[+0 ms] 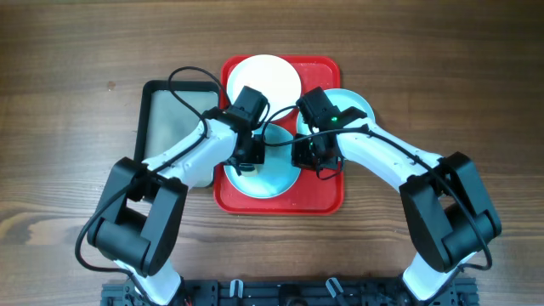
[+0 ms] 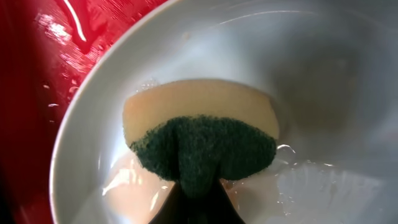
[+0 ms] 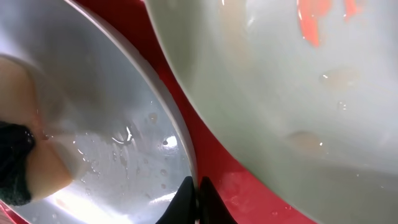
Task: Clean dirty plates on tray and stack at the side
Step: 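Move the left gripper with sponge back over the black tray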
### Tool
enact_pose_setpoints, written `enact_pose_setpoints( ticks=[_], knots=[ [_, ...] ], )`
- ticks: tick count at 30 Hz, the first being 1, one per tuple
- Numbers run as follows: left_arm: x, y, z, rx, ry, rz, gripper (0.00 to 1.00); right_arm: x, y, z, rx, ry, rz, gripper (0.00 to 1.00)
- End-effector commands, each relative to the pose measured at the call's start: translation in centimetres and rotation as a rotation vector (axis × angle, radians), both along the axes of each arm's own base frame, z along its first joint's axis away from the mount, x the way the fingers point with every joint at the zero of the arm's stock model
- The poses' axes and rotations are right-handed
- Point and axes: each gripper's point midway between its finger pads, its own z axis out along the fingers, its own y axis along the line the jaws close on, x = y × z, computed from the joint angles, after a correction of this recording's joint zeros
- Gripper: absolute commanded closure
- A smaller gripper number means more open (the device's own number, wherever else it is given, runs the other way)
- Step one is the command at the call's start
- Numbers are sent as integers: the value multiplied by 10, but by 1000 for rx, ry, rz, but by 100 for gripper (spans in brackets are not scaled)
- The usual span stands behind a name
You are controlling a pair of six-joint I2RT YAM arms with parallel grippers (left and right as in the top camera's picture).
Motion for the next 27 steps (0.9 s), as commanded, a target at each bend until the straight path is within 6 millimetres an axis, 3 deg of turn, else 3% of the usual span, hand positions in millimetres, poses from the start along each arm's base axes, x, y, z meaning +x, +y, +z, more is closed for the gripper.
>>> enact_pose_setpoints(
  ticks=[1,10,13,17,21,24,27],
  knots=[
    [-34,-30,-13,-167,165,-44,96,-1,3,-4,4,8,18,96],
    [-56,-62,-6,-257,217,-121,96,-1,3,-4,5,6,19,96],
    [-53,-62,0,-267,202,-122,96,-1,3,-4,4,6,19,96],
    [-36,-56,26,-308,120,-96,96,-1,3,-4,4,6,19,96],
    [-11,-29,64,-303,-23,-30,96,-1,3,-4,5,6,19,96],
    [7,10,91,-218,-152,61,96,-1,3,-4,4,7,19,93],
    [23,54,118,-127,-284,165,96,-1,3,-4,4,8,19,83]
  ],
)
